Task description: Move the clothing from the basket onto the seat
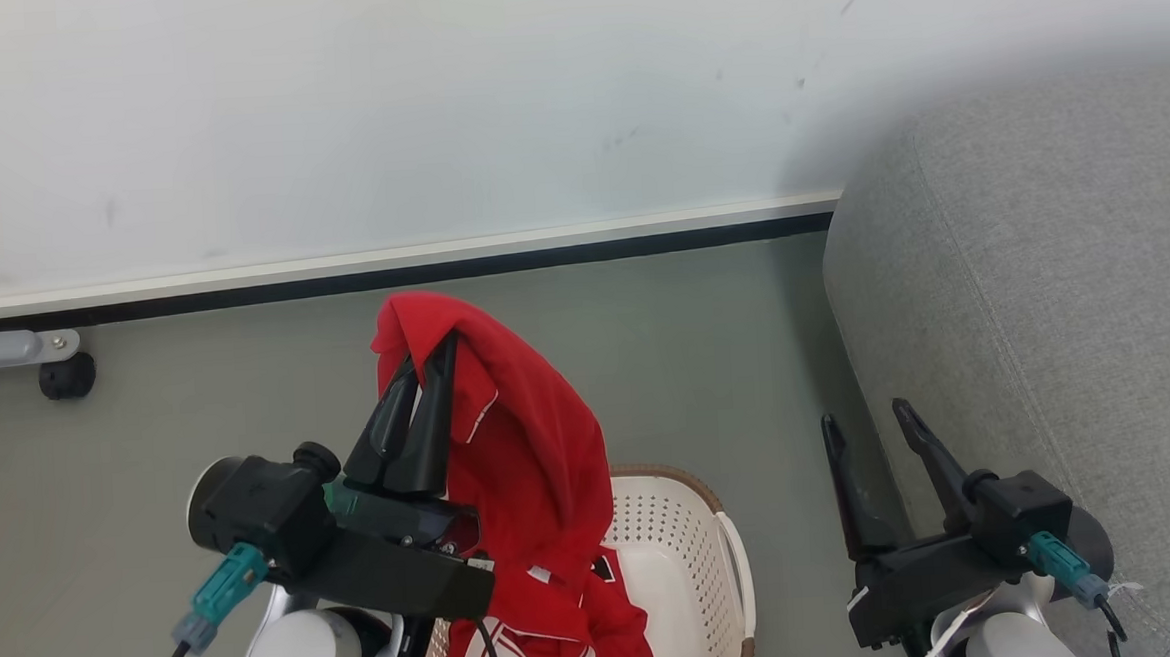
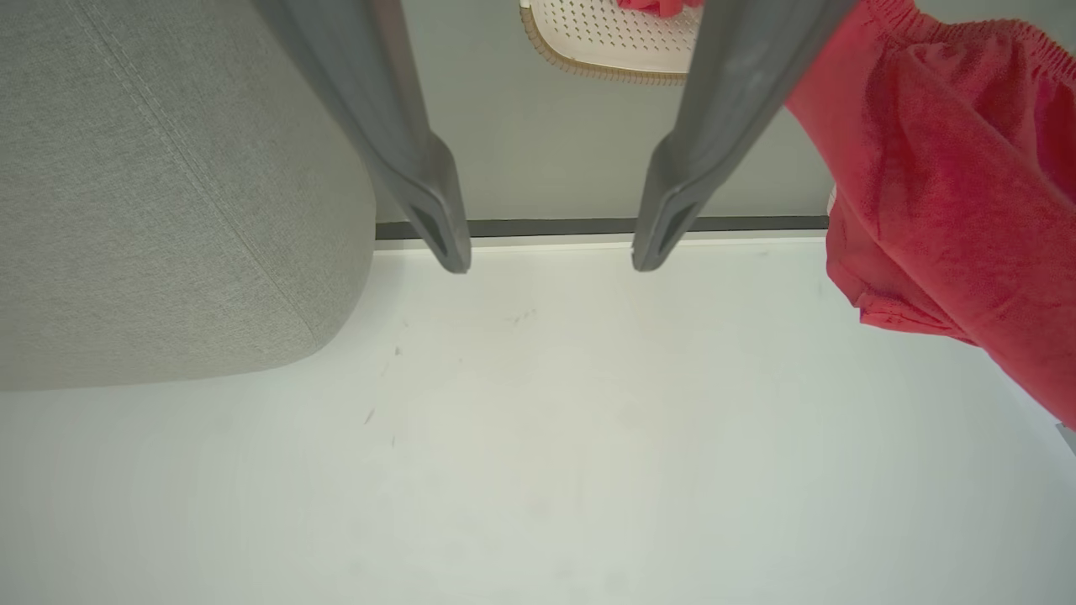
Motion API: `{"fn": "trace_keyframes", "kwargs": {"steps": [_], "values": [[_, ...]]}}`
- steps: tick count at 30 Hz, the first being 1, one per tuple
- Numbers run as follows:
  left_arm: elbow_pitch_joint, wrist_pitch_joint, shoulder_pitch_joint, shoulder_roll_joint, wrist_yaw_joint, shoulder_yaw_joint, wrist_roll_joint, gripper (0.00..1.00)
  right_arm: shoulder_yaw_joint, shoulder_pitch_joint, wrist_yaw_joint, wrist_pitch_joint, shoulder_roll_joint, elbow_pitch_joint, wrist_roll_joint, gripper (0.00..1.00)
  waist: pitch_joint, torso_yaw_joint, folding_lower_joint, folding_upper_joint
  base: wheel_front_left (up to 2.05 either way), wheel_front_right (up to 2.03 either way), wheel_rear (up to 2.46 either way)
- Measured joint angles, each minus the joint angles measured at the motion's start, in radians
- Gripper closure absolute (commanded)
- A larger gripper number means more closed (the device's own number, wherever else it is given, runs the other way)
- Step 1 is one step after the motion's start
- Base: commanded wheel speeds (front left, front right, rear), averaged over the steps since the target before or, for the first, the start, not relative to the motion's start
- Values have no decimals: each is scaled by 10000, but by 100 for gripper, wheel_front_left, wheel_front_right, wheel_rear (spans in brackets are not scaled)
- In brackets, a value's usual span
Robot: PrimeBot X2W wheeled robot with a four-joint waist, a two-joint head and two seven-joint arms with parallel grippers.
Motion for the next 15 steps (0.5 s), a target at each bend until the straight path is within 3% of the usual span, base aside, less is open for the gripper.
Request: {"fn": "trace_keyframes", "kwargs": {"steps": [9,15], "values": [[-150,259,5,2,19,-35,0,100,453,-66,226,94,48,-167,-109,0,-47,23,0,0,0,0,0],[-186,360,3,-6,88,-117,-2,100,1135,-313,619,261,180,-443,-364,0,-69,116,0,0,0,0,0]]}}
